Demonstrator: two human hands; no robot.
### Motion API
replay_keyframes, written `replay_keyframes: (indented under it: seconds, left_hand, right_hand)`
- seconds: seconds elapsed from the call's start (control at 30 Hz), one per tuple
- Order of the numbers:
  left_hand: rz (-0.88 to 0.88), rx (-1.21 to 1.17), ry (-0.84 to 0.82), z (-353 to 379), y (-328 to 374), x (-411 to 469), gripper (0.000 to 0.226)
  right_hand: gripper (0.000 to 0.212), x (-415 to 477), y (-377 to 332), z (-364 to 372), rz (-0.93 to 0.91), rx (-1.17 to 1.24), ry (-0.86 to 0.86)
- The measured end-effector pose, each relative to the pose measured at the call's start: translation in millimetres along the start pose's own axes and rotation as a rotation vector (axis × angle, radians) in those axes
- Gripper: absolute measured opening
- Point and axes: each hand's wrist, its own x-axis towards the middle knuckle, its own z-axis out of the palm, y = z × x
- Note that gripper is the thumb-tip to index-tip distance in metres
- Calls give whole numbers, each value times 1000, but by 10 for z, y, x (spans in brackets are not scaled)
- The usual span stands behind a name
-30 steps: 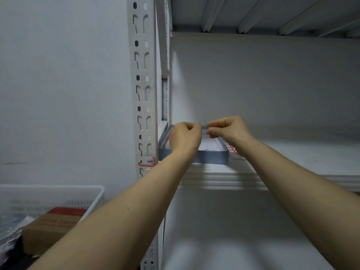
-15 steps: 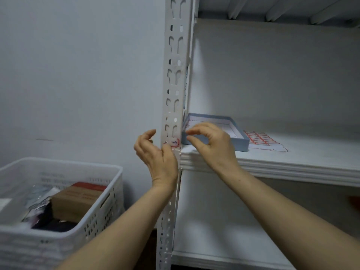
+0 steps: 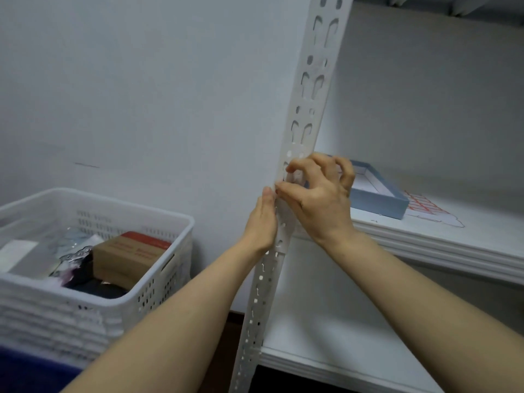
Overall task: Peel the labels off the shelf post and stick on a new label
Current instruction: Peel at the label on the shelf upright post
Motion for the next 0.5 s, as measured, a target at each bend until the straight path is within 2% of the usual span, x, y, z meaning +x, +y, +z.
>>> replay_keyframes:
  seconds: [0.17,0.37,0.5]
  left_hand:
    - [33,-10,-10,-17,-66,12,67]
    - [-38,-23,-13,-13,-78,14,85]
    - [-52,17,5,-6,-82,13,76]
  right_hand:
    - [15,0,-5,35,-106,-118,84]
    - [25,44,-51,26,-178,-155,59]
    - [26,105,-83,20,-277,-187,27]
